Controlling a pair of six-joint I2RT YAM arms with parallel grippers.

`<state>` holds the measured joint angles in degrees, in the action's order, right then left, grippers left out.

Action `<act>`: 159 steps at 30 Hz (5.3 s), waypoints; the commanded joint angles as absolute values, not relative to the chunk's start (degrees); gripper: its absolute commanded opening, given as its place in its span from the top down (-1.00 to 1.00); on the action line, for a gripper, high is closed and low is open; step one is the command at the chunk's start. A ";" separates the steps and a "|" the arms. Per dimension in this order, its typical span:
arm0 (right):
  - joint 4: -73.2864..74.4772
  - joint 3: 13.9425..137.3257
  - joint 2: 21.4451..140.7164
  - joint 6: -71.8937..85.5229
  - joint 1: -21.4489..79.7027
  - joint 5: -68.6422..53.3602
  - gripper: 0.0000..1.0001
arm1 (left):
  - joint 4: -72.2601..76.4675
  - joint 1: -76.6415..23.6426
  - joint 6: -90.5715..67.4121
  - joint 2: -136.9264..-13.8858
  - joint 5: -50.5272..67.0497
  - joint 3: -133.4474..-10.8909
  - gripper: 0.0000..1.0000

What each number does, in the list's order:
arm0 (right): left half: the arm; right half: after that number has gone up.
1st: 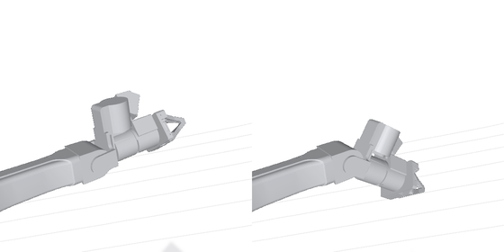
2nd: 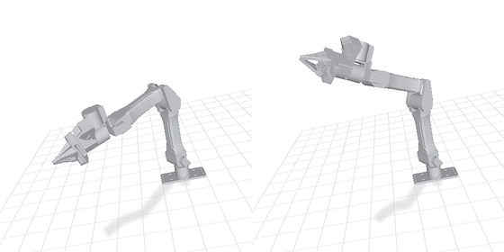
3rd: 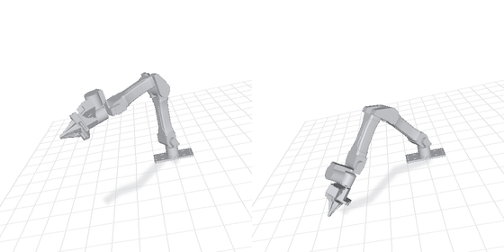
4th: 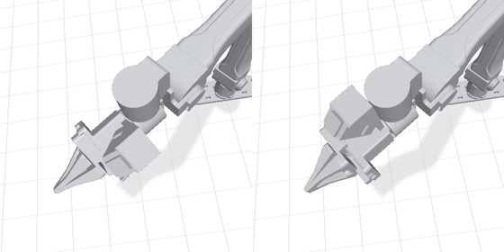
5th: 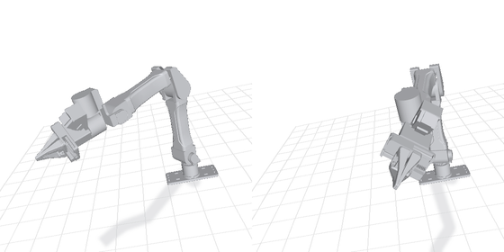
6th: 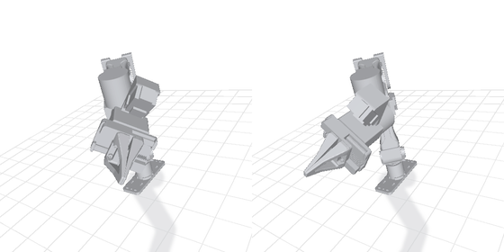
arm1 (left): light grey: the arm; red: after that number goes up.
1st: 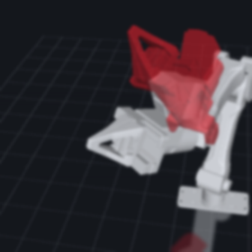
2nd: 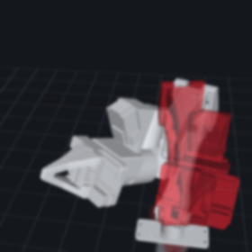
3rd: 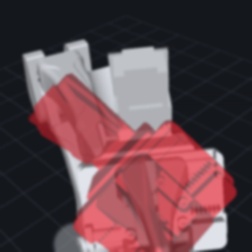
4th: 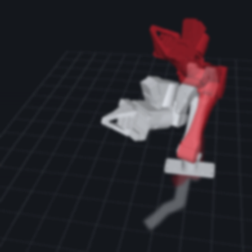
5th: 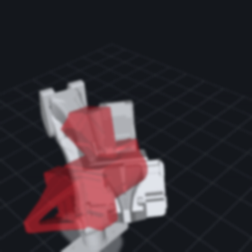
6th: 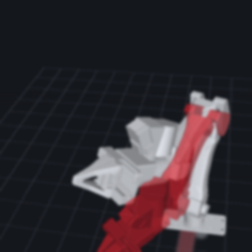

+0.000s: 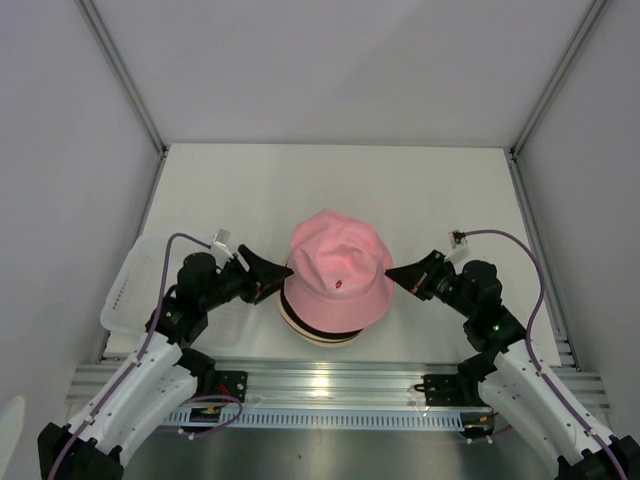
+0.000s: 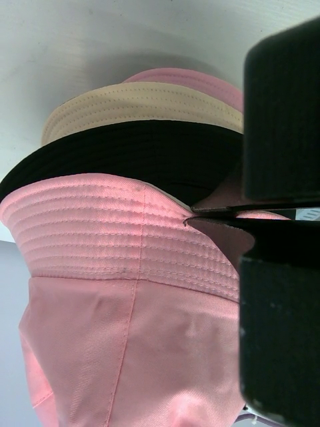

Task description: Stack the hats

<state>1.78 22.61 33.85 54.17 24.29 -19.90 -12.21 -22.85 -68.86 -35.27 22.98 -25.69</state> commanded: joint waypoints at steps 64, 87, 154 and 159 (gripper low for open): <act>-4.14 11.25 49.84 41.22 31.46 -11.78 1.00 | -29.54 -28.92 -62.67 -35.24 3.60 -19.34 0.99; 8.88 26.02 45.00 33.14 31.46 -12.39 0.80 | -29.72 -27.69 -41.05 -41.38 8.24 -47.38 -0.30; 16.70 35.24 51.42 29.18 31.55 -8.09 0.84 | -16.00 -29.35 -42.62 -57.30 5.82 -33.67 0.99; 17.49 35.77 52.20 30.50 31.64 -7.12 0.85 | -17.48 -33.39 -43.77 -61.77 1.15 -33.49 0.99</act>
<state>15.64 34.15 51.07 31.24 31.29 -10.07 -9.28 -31.59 -45.93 -57.78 9.61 -35.11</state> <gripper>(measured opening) 0.079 0.009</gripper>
